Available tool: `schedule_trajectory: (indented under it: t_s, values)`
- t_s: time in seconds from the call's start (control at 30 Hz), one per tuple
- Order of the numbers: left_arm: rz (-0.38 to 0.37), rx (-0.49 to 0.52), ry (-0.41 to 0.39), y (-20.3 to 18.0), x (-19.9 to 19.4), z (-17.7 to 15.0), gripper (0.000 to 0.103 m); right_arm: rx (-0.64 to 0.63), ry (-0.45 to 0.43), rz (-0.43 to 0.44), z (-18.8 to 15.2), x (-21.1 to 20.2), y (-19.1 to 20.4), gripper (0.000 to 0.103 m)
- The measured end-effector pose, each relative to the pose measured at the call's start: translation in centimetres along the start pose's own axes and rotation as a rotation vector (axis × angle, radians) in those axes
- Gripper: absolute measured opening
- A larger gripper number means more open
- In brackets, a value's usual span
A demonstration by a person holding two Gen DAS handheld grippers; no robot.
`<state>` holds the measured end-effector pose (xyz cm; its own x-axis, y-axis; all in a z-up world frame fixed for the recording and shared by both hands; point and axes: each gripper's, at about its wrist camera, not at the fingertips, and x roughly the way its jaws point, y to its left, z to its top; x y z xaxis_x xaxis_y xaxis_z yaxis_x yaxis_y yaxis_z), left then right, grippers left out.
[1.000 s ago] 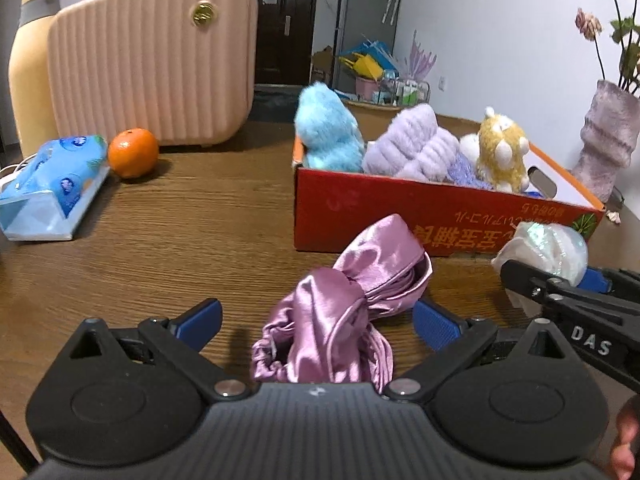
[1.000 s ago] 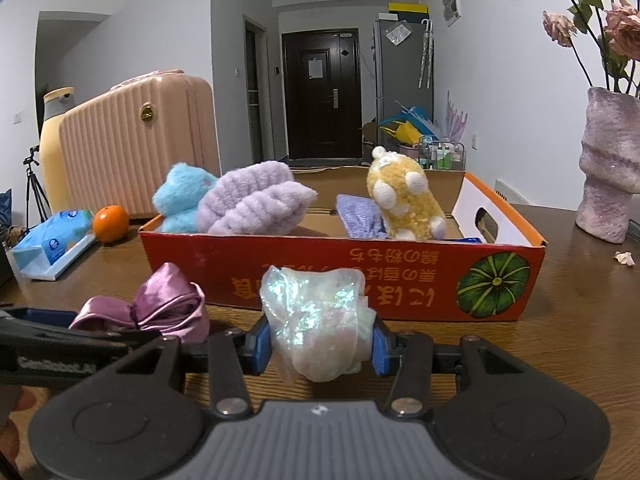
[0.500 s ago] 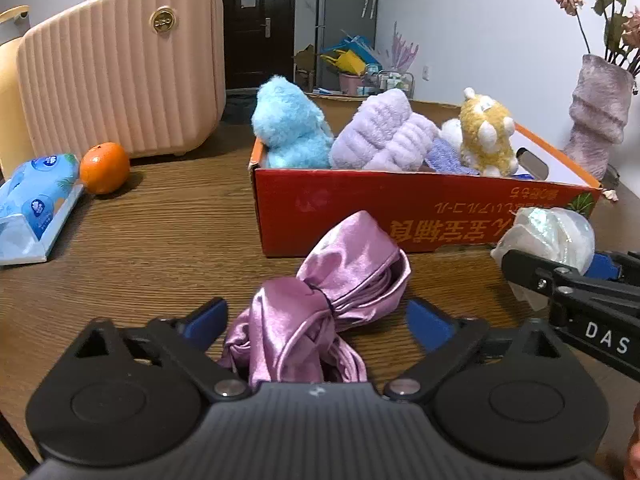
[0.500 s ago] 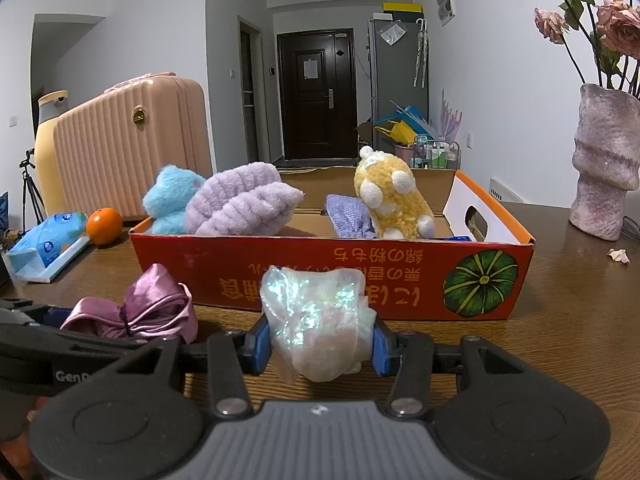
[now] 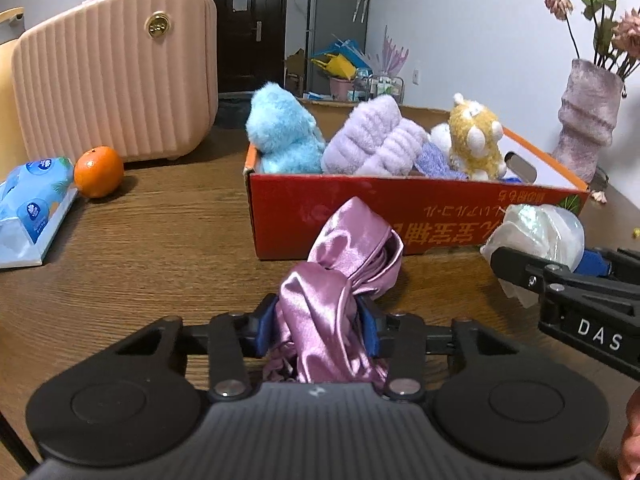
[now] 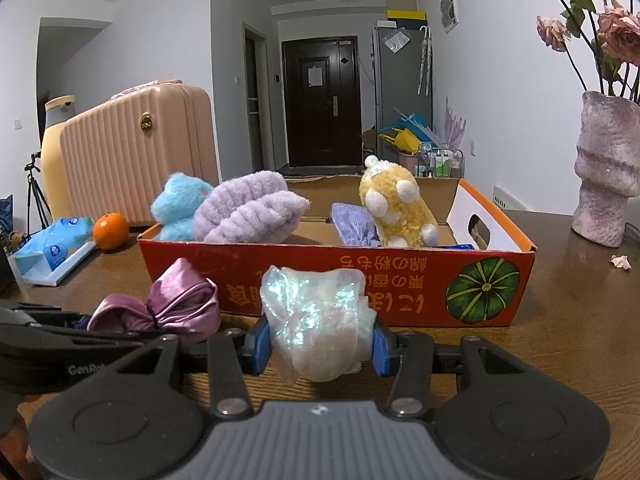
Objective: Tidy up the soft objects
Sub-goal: 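Grasp the clear wrapped roll with the right tool while the left tool grasps the pink scrunchie, then lift and carry the scrunchie and wrapped roll with both tools over the box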
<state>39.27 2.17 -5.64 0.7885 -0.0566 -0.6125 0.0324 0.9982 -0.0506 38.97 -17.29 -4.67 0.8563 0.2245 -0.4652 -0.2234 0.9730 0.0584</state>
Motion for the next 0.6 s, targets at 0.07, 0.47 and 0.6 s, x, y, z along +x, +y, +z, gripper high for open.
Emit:
schedule_trajectory:
  t_s: [0.07, 0.47, 0.6]
  values:
    - [-0.003, -0.008, -0.017, 0.2, -0.4, 0.1, 0.041, 0.001, -0.009, 0.004, 0.0, -0.2, 0.0, 0.047]
    - [-0.031, -0.025, -0.144, 0.2, -3.7, 1.2, 0.037, 0.021, -0.085, 0.041, 0.9, -1.6, -0.3, 0.047]
    - [-0.06, -0.039, -0.179, 0.2, -4.7, 1.8, 0.025, 0.027, -0.117, 0.048, 1.4, -2.1, -0.3, 0.047]
